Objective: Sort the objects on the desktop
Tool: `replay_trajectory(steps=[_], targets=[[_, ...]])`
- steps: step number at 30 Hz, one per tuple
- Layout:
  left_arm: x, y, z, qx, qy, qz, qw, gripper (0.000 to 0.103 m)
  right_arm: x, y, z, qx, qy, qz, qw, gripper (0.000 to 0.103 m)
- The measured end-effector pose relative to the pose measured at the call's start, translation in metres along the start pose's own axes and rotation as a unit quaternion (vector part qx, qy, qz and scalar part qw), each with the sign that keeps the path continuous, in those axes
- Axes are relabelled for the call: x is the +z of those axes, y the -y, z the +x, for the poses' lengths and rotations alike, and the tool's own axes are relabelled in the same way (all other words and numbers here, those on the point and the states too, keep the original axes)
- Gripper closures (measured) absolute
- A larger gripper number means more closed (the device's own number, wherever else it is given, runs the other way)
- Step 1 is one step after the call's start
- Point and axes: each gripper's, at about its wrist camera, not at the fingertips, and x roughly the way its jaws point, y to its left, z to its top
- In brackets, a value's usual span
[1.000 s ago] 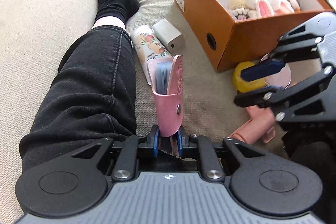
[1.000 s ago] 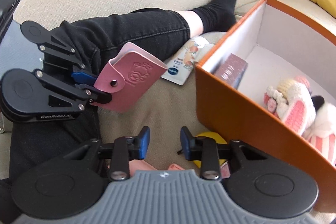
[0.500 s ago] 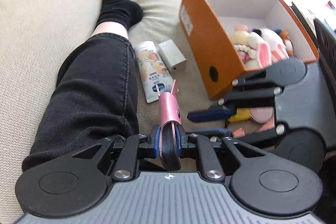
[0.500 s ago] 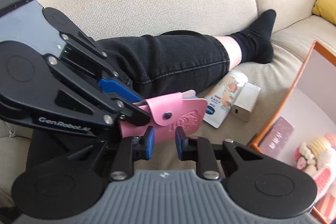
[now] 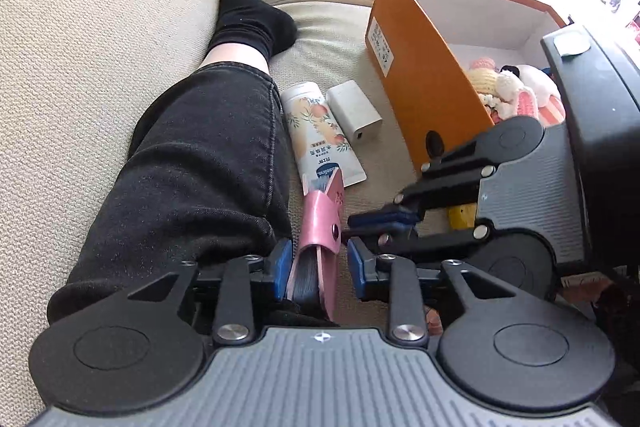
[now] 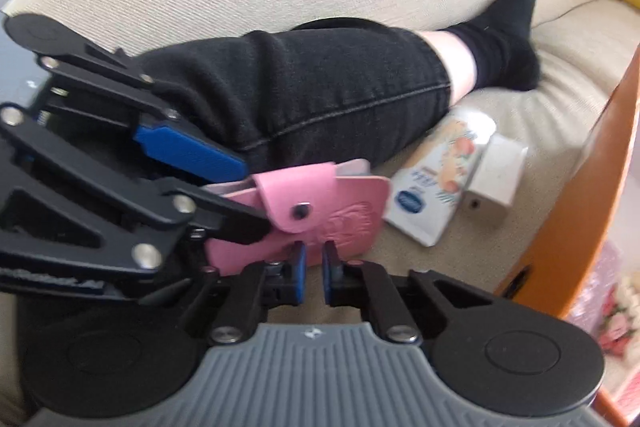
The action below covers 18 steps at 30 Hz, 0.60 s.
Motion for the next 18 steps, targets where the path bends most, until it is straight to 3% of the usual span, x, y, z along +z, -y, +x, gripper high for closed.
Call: replay_trajectory(steps=[2, 6, 12, 18], targets=[[0.0, 0.001, 0.002, 0.001, -0.006, 0.014, 0.9999, 0.069, 0.0, 0.0, -0.002, 0.002, -0.002, -0.007, 1.0, 0.096], [0.001, 0.007, 0.008, 0.023, -0.012, 0.038, 0.9989, 0.084, 0.002, 0.002, -0.01, 0.018, 0.009, -0.024, 1.0, 0.096], [0.01, 0.003, 0.0, -0.001, 0.009, 0.02, 0.9998, 0.088, 0.011, 0.005, -0.028, 0.005, 0.022, -0.065, 0.998, 0.091], [0.044, -0.004, 0.006, -0.026, 0.026, -0.007, 0.9993, 0.089, 0.023, 0.008, -0.042, -0.006, 0.035, -0.122, 0.992, 0.088]])
